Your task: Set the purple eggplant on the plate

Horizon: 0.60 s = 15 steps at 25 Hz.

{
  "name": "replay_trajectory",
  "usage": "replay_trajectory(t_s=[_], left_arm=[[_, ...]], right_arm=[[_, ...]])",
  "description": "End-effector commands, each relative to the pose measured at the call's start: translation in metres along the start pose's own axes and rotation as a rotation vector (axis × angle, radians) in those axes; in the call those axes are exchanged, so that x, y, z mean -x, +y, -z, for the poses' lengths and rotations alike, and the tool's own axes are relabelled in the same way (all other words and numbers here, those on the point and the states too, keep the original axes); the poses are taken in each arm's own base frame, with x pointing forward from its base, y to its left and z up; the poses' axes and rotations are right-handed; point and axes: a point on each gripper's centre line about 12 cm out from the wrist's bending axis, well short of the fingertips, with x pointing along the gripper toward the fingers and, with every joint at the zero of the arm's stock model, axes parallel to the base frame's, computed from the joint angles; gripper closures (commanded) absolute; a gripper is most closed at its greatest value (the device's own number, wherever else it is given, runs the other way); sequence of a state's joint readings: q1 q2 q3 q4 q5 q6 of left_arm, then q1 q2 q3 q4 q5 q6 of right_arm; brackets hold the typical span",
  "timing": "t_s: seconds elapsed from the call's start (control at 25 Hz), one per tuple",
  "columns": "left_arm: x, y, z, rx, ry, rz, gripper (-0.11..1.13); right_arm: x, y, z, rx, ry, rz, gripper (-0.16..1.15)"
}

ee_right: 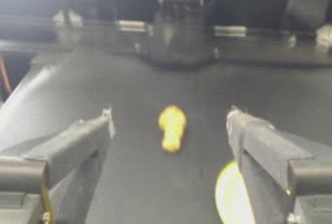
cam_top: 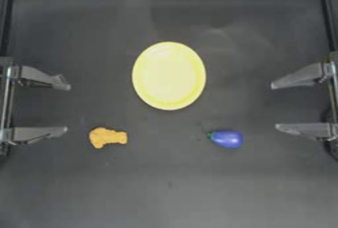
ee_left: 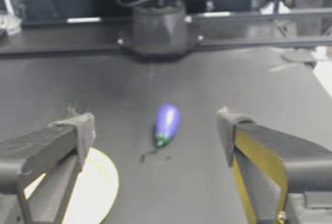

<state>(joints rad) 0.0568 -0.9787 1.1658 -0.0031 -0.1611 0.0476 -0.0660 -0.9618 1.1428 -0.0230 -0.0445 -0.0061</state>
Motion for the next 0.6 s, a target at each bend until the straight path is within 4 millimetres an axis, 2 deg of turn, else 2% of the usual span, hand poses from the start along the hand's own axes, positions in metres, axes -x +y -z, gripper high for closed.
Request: replay_trajectory(t_s=[0.04, 0.24, 0.6], left_arm=[[-0.001, 0.003, -0.008, 0.005, -0.015, -0.012, -0.01], [-0.001, 0.006, -0.004, 0.016, 0.006, -0.032, -0.01], [-0.001, 0.010, -0.001, 0.031, 0.031, -0.051, -0.01]], right_arm=[[-0.004, -0.006, -0.014, -0.022, 0.109, 0.026, -0.01], [-0.010, -0.010, -0.014, -0.070, 0.344, 0.042, -0.01], [-0.048, -0.011, 0.001, -0.148, 0.658, 0.050, -0.01]])
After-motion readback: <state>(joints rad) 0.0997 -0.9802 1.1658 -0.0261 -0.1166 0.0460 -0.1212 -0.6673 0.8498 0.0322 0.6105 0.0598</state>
